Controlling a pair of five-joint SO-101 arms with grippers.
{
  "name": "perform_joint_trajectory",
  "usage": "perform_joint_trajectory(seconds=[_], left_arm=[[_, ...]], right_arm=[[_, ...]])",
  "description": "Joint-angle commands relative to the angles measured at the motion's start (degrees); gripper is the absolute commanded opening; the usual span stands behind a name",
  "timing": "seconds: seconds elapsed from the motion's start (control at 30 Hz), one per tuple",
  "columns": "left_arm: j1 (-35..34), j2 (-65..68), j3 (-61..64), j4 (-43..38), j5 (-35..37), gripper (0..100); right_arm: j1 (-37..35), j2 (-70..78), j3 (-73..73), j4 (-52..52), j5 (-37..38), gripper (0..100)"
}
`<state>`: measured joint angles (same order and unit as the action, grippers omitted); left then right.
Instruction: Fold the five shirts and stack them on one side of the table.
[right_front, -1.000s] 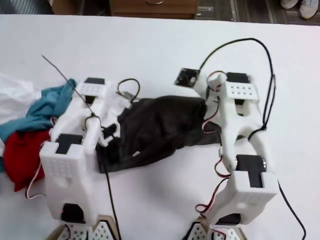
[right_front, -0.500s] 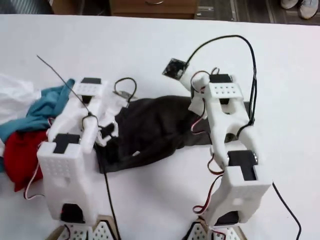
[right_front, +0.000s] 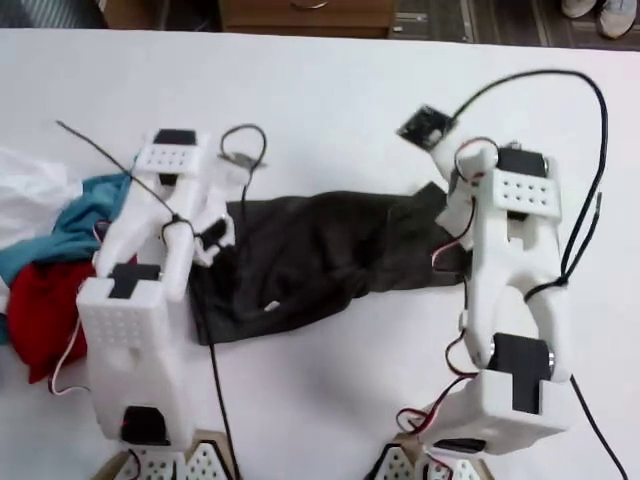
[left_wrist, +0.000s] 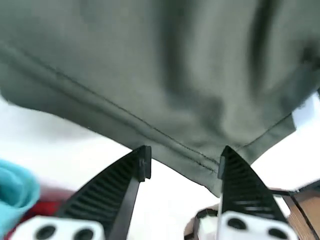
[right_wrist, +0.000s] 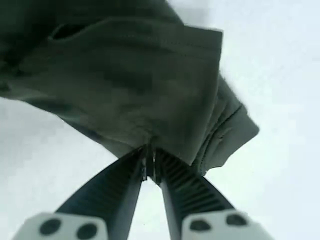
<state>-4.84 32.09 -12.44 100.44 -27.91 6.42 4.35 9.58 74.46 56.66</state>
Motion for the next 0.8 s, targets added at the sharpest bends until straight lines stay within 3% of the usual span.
perform_joint_trajectory(seconds=[0.0,0.1,0.43,0.63,0.77], left_arm=[[-0.79,-1.23,-4.0,1.85,0.35,25],[-0.7,-0.7,-5.76,0.53,0.53,25],[-0.35,0.26,-9.54,-16.09,8.7,25],[-0.53,9.05,-10.24,-19.52,8.44,25],[-1.32,15.3,-15.6,-16.7,8.7,25]], right_arm=[[1.1,-3.3,5.89,-4.53,0.18,2.0],[0.84,-3.12,11.78,-8.84,0.18,2.0],[1.1,-3.12,19.52,-17.1,0.18,2.0],[2.07,-3.03,19.96,-17.1,0.18,2.0],[6.11,-3.03,20.13,-16.75,3.08,2.0]])
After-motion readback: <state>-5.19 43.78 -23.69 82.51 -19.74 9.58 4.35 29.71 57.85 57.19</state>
